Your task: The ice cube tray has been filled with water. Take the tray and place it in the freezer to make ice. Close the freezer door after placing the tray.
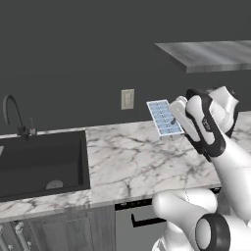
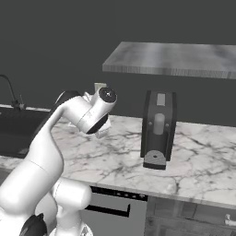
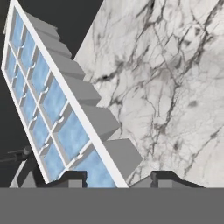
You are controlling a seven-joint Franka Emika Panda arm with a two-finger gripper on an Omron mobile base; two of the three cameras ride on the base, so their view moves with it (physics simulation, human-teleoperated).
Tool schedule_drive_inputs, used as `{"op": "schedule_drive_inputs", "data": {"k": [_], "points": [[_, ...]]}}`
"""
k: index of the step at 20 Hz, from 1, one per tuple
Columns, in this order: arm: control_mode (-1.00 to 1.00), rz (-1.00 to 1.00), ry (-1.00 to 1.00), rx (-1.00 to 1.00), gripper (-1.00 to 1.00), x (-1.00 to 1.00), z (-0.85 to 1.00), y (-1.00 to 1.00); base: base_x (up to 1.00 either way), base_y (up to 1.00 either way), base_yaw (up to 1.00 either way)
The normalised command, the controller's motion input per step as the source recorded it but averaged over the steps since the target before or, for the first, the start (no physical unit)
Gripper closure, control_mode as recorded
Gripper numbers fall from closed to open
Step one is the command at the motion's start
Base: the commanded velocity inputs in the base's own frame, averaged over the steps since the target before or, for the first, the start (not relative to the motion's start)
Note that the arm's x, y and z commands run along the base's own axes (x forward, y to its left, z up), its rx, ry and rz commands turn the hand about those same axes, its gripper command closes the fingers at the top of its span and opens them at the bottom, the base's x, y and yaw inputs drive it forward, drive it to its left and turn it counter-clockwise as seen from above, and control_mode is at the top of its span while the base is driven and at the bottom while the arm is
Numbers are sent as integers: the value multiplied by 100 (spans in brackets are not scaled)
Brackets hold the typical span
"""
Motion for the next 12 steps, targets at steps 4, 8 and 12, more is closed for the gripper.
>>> {"op": "schedule_drive_inputs", "data": {"k": [4,8,12], "points": [[-100,0,0,0,100,-20,4,0,0,0,0],[-100,1,-4,0,100,-29,10,5,0,0,0],[-100,2,-3,0,100,-26,13,13,0,0,0]]}}
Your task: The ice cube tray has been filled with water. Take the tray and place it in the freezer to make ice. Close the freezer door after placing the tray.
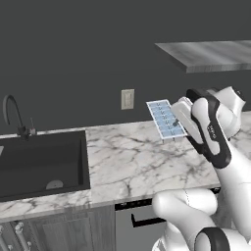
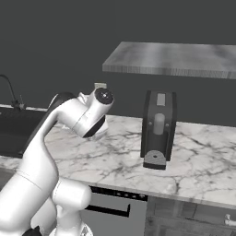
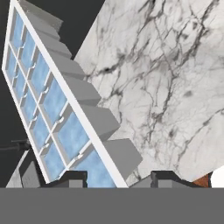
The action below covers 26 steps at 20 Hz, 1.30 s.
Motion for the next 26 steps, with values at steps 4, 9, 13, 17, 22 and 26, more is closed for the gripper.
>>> {"op": "schedule_drive_inputs", "data": {"k": [4,9,13,17,22,26], "points": [[-100,7,-1,0,100,-30,19,2,0,0,0],[-100,4,7,0,100,-4,17,0,0,0,0],[-100,4,9,0,100,0,16,0,0,0,0],[-100,5,1,0,100,-1,3,0,0,0,0],[-100,8,0,0,100,-9,0,0,0,0,0],[-100,9,0,0,100,-21,0,0,0,0,0]]}}
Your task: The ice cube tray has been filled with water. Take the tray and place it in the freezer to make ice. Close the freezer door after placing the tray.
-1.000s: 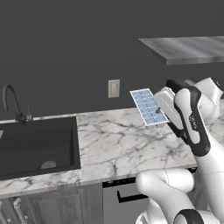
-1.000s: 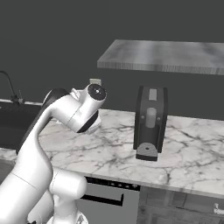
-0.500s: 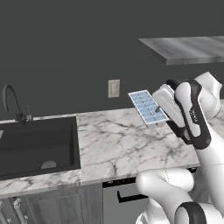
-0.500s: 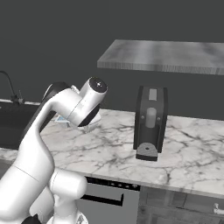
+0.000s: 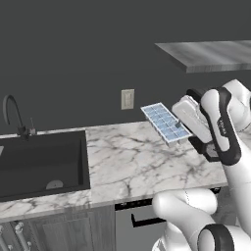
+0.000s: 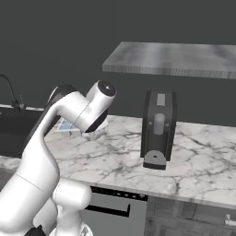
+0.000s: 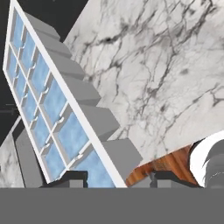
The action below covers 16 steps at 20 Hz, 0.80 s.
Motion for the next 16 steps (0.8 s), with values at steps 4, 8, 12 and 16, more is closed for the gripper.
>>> {"op": "schedule_drive_inputs", "data": {"k": [4,8,12,16], "points": [[-100,4,0,0,100,-42,0,1,0,0,0],[-100,5,0,0,100,-58,-2,0,0,0,0],[-100,5,0,0,100,-53,-2,1,0,0,0],[-100,0,0,0,100,0,1,10,0,0,0]]}}
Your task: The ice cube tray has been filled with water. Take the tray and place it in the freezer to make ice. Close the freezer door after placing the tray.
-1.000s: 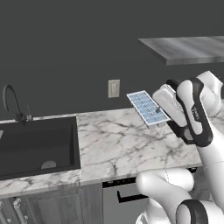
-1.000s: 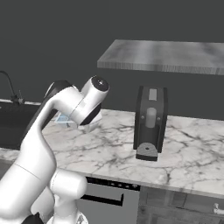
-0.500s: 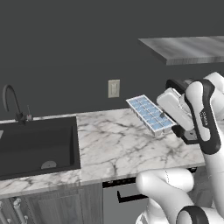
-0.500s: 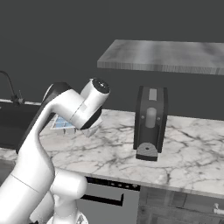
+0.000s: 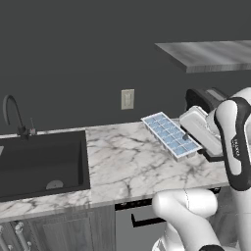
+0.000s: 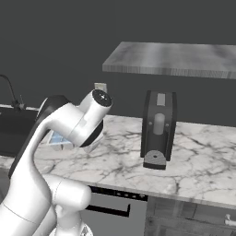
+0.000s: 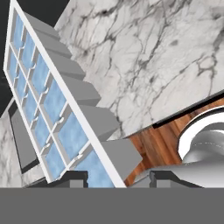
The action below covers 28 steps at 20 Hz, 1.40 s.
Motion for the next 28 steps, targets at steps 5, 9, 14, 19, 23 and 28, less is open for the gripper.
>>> {"op": "schedule_drive_inputs", "data": {"k": [5,9,14,19,23,28], "points": [[-100,-3,1,0,100,23,1,0,0,0,0],[-100,-1,1,0,100,6,0,-3,0,0,0],[-100,0,0,0,100,0,0,-10,0,0,0],[-100,0,0,0,100,-7,0,-1,0,0,0],[100,0,0,0,100,0,0,0,-74,0,0],[100,0,0,0,100,0,0,0,-84,0,0]]}}
